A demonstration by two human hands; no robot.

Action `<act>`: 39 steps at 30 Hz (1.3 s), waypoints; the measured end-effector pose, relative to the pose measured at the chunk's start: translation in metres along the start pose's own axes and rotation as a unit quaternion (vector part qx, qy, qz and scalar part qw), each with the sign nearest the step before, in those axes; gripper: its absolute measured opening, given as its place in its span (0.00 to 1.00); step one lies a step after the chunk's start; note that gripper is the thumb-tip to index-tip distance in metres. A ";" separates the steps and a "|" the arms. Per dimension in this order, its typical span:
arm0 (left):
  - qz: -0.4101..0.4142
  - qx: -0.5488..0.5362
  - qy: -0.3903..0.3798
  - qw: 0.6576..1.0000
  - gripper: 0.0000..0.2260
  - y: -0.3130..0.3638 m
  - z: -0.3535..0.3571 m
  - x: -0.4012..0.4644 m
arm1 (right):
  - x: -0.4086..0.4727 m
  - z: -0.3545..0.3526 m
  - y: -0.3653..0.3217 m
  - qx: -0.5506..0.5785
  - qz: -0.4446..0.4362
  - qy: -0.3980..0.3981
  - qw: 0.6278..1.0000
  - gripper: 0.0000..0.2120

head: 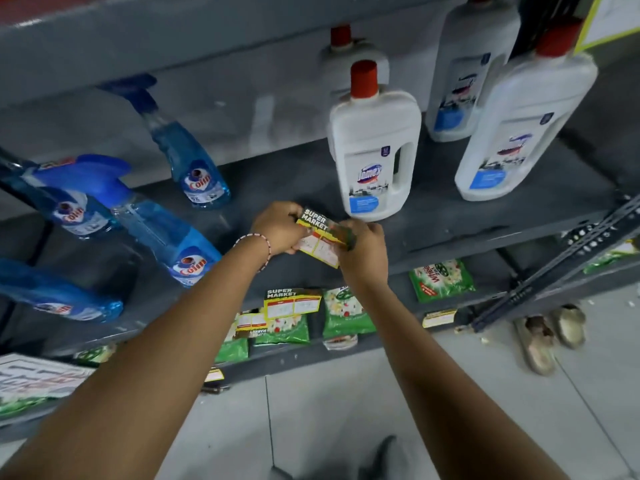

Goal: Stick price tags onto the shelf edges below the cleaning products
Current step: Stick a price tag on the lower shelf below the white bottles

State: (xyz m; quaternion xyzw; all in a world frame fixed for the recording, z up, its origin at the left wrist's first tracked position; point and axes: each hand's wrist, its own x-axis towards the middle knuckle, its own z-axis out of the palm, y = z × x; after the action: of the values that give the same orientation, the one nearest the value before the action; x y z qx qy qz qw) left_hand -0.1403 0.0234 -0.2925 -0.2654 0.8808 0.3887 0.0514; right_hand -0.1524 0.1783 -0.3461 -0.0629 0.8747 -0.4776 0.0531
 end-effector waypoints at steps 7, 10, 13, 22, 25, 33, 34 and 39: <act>0.054 -0.013 -0.115 0.992 0.07 0.037 0.064 -0.059 | -0.021 -0.070 0.057 0.185 0.018 0.048 0.981 0.09; 0.113 0.033 -0.105 0.987 0.03 0.056 0.109 -0.066 | -0.017 -0.104 0.093 0.175 0.039 0.057 0.982 0.07; 0.164 0.079 -0.076 0.980 0.07 0.070 0.148 -0.066 | -0.010 -0.127 0.123 0.149 0.044 0.068 0.986 0.08; 0.163 0.129 -0.052 0.977 0.16 0.084 0.191 -0.058 | 0.010 -0.137 0.161 0.086 -0.018 0.113 0.990 0.07; 0.147 0.133 -0.052 0.979 0.16 0.086 0.196 -0.053 | 0.016 -0.135 0.163 0.083 -0.026 0.121 0.989 0.06; 0.148 0.160 -0.035 0.975 0.17 0.092 0.193 -0.052 | 0.020 -0.123 0.162 0.081 0.003 0.159 0.984 0.08; 0.147 0.167 -0.033 0.974 0.17 0.092 0.193 -0.052 | 0.020 -0.122 0.162 0.092 0.015 0.168 0.981 0.11; 0.165 0.230 0.000 0.959 0.16 0.093 0.191 -0.056 | 0.021 -0.122 0.159 0.108 0.069 0.238 0.963 0.17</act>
State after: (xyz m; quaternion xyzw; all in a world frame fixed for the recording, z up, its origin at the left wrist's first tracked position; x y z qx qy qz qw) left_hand -0.1618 0.2353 -0.3468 -0.0978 0.9780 0.1783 0.0463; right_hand -0.2015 0.3617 -0.4148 0.1191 0.8076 -0.5656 -0.1168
